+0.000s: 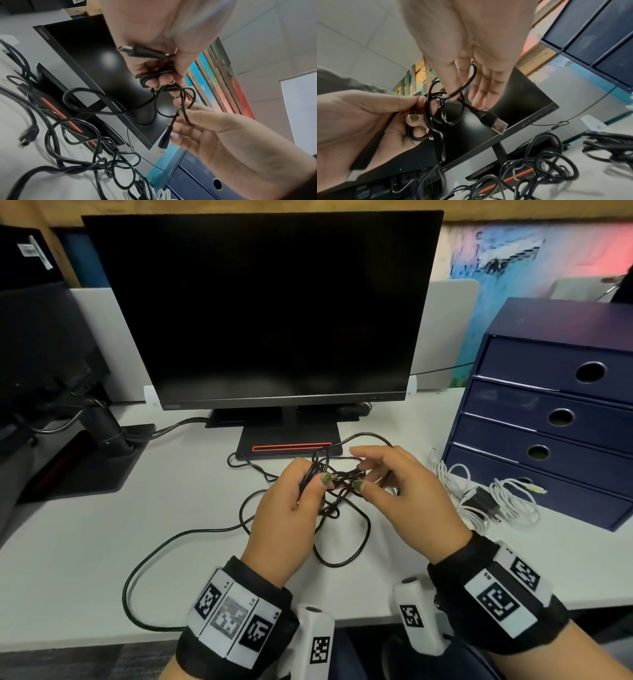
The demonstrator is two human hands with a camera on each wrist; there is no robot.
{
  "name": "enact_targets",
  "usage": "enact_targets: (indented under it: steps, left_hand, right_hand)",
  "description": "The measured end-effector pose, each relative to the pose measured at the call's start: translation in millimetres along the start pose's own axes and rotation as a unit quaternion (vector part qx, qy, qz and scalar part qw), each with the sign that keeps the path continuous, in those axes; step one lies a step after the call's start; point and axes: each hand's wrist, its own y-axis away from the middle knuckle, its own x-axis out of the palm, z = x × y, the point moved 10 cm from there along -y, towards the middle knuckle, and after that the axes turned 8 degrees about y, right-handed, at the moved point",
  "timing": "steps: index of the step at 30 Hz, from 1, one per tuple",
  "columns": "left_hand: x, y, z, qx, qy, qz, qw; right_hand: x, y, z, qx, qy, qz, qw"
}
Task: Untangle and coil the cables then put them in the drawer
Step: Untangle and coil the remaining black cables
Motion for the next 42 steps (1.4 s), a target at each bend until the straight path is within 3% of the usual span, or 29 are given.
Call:
enact_targets:
  steps: [6, 10, 12, 14, 16, 18, 23, 29, 34, 35, 39, 42]
  left_hand:
    - [-5.0, 0.5, 0.1, 0.011, 0.084, -0.016, 0.996]
    - [-1.9, 1.6, 1.0, 0.019, 0.109, -0.011, 0.994]
    - [-2.5, 1.1, 5.0, 0.010, 0.107, -0.016, 0.994]
    - [-3.4, 0.4, 9.5, -0.002, 0.098, -0.017, 0.995]
    - [-5.0, 0.0, 13.2, -0.012, 0.084, -0.024, 0.996]
    - [-7.0, -0.1, 16.7, -0.020, 0.070, -0.035, 0.997]
    - [-11.0, -1.8, 15.0, -0.004, 0.013, -0.040, 0.999]
    - [-24.0, -5.2, 12.1, 0.011, 0.004, -0.065, 0.998]
    - [-33.0, -6.9, -1.9, 0.049, -0.048, -0.072, 0.995]
    - [-34.3, -6.9, -3.7, 0.054, -0.059, -0.072, 0.994]
    - [-31.5, -6.3, -5.9, 0.062, -0.076, -0.061, 0.993]
    - [-29.4, -5.2, -11.7, 0.076, -0.099, -0.061, 0.990]
  right_hand:
    - [23.6, 6.7, -24.5, 0.124, -0.014, 0.093, 0.988]
    - [36.2, 13.7, -30.2, 0.213, -0.253, 0.111, 0.937]
    - [26.5, 8.3, -30.3, 0.193, -0.293, 0.059, 0.935]
    - [13.3, 1.6, -31.7, 0.155, -0.216, 0.016, 0.964]
    - [7.7, -2.1, -27.3, 0.122, -0.174, 0.012, 0.977]
    - [6.4, -3.1, -23.6, 0.104, -0.205, 0.020, 0.973]
    - [8.7, -0.7, -19.3, 0.085, -0.348, 0.039, 0.933]
    - [13.0, 2.1, -15.8, 0.095, -0.373, 0.097, 0.918]
    - [12.6, 3.0, -9.5, 0.081, -0.473, 0.184, 0.858]
    - [12.1, 3.0, -11.3, 0.094, -0.463, 0.184, 0.862]
    - [3.5, 0.4, -4.1, 0.067, -0.213, 0.145, 0.964]
    - [7.3, 0.0, 1.4, 0.028, -0.119, 0.146, 0.982]
